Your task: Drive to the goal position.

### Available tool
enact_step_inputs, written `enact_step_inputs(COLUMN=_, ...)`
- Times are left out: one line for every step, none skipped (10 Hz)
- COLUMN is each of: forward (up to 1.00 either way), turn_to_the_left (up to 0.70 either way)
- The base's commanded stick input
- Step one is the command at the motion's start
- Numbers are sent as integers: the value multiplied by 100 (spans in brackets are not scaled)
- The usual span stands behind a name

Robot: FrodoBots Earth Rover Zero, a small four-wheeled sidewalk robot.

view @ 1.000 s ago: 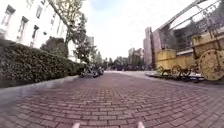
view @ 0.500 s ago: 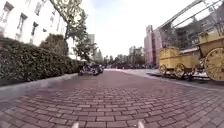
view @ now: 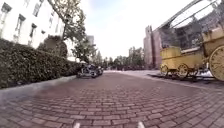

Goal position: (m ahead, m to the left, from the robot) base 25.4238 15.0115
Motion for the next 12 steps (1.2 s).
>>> enact_step_inputs(forward=70, turn_to_the_left=0)
enact_step_inputs(forward=70, turn_to_the_left=0)
enact_step_inputs(forward=70, turn_to_the_left=0)
enact_step_inputs(forward=70, turn_to_the_left=0)
enact_step_inputs(forward=70, turn_to_the_left=0)
enact_step_inputs(forward=70, turn_to_the_left=0)
enact_step_inputs(forward=70, turn_to_the_left=0)
enact_step_inputs(forward=70, turn_to_the_left=0)
enact_step_inputs(forward=70, turn_to_the_left=0)
enact_step_inputs(forward=70, turn_to_the_left=0)
enact_step_inputs(forward=70, turn_to_the_left=0)
enact_step_inputs(forward=70, turn_to_the_left=0)
